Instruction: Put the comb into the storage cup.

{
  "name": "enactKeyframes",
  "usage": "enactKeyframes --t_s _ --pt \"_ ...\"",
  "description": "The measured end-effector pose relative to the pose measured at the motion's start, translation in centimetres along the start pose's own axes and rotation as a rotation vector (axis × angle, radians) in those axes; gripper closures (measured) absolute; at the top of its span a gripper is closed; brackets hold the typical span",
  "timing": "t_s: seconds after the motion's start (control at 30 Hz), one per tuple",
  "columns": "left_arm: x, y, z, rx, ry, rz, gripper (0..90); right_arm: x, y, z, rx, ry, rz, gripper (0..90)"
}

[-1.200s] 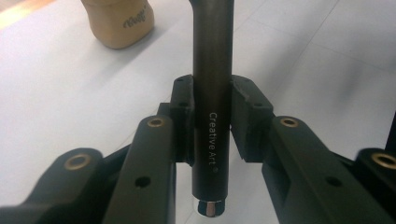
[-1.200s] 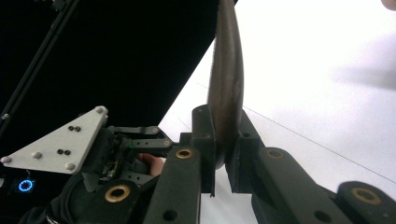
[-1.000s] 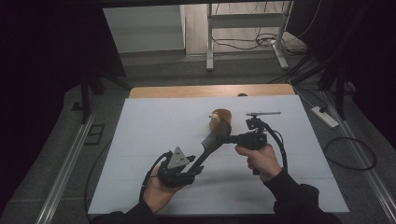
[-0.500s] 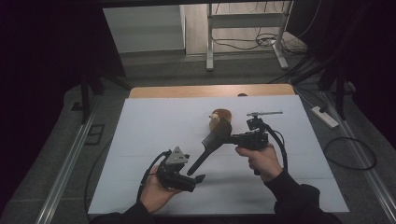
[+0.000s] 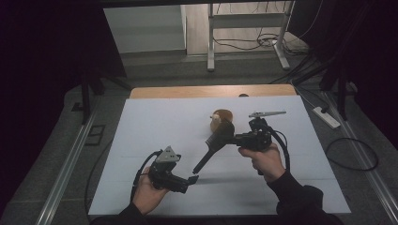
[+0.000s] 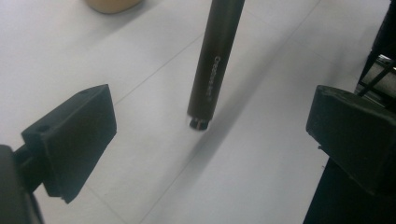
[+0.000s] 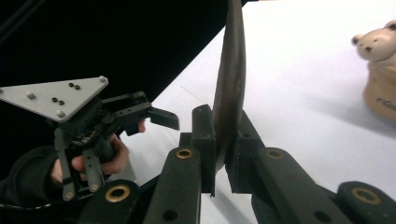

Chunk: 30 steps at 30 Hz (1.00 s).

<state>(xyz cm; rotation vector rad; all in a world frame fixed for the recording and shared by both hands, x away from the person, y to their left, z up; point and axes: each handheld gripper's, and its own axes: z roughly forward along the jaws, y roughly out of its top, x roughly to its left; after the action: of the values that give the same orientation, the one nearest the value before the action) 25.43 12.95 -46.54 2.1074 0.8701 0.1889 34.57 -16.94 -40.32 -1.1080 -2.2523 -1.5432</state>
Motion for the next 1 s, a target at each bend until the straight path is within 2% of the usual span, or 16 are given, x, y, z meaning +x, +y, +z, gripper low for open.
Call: enactKeyframes --t_s 0.2,0.47,0.6,0.8,1.0 --pt "0.5 -0.3 -0.6 -0.010 -0.003 -0.015 0.6 0.0 0.2 -0.5 -0.011 -0.031 -0.028 83.7" --pt "0.8 -0.8 -1.4 -0.035 -0.005 -0.009 1.1 0.0 0.5 -1.1 -0.026 -0.067 -0.049 83.7" --pt "1.0 -1.1 -1.7 -0.043 -0.005 -0.023 1.0 -0.1 0.5 -1.4 -0.032 -0.072 -0.051 83.7" --pt "1.3 -1.6 -2.2 -0.033 0.019 -0.032 0.8 -0.2 0.7 -1.7 -0.041 -0.083 -0.054 83.7" --pt "1.5 -2.1 -2.7 -0.027 0.024 -0.036 0.7 -0.3 0.8 -2.1 -0.053 -0.095 -0.056 83.7"
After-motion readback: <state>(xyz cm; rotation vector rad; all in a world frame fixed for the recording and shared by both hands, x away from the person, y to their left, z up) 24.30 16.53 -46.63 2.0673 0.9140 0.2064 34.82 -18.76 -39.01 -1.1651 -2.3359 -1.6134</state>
